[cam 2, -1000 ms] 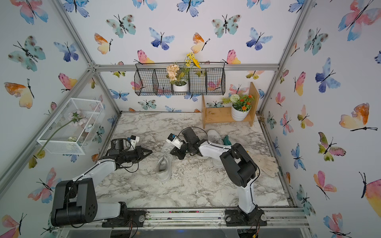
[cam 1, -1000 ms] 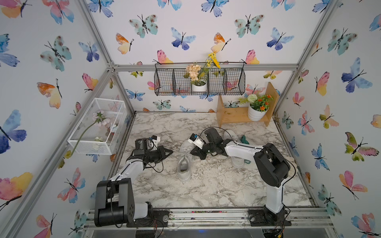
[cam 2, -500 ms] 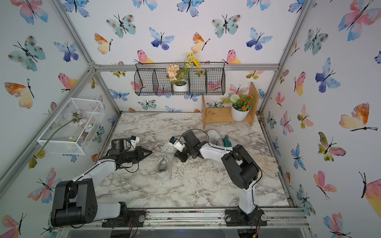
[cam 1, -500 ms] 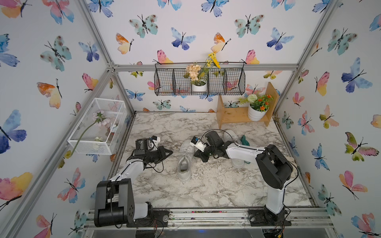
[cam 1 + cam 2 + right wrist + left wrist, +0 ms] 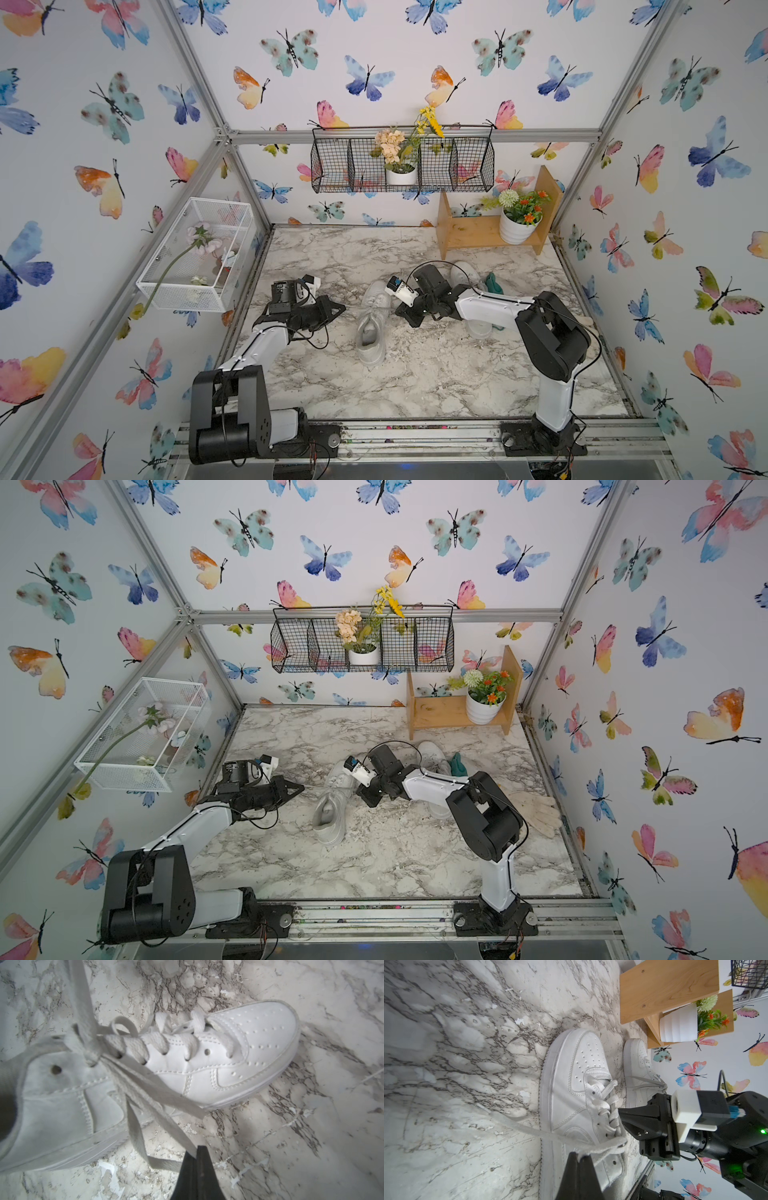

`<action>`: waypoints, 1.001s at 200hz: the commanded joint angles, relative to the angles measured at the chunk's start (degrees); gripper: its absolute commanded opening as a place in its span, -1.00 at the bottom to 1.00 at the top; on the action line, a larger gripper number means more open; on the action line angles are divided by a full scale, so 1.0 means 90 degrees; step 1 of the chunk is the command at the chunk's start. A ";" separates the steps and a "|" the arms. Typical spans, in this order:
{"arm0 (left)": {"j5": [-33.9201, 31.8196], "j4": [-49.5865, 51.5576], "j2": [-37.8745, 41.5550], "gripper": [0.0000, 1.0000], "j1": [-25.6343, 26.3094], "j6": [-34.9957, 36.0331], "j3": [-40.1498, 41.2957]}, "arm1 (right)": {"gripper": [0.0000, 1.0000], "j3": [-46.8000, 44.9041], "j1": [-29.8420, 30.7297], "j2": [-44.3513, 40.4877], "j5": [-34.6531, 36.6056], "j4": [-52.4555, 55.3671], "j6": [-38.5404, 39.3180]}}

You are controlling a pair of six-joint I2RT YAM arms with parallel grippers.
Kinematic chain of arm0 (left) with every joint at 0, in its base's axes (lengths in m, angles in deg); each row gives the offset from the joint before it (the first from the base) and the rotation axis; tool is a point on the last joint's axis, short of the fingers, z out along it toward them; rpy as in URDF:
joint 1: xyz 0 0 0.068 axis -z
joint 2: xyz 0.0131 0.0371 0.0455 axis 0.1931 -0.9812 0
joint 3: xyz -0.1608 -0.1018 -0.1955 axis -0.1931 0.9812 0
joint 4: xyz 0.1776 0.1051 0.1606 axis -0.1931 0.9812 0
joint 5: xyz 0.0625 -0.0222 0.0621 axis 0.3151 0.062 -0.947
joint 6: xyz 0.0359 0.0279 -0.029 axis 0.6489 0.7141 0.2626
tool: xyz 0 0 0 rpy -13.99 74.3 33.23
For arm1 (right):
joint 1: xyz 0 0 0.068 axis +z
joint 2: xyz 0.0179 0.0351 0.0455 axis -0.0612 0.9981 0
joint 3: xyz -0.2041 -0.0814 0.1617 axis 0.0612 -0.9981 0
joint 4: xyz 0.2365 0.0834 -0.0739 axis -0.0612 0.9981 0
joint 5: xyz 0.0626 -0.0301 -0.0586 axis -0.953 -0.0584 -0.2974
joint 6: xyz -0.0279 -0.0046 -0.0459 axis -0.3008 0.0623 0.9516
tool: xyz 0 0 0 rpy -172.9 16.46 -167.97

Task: Tie the shoes
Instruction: Tie the shoelace on the shoe.

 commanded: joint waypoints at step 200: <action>-0.0612 0.0396 0.0719 0.15 -0.0123 0.0256 -0.0424 | 0.27 -0.0618 -0.0520 -0.1909 0.0243 0.0505 -0.0175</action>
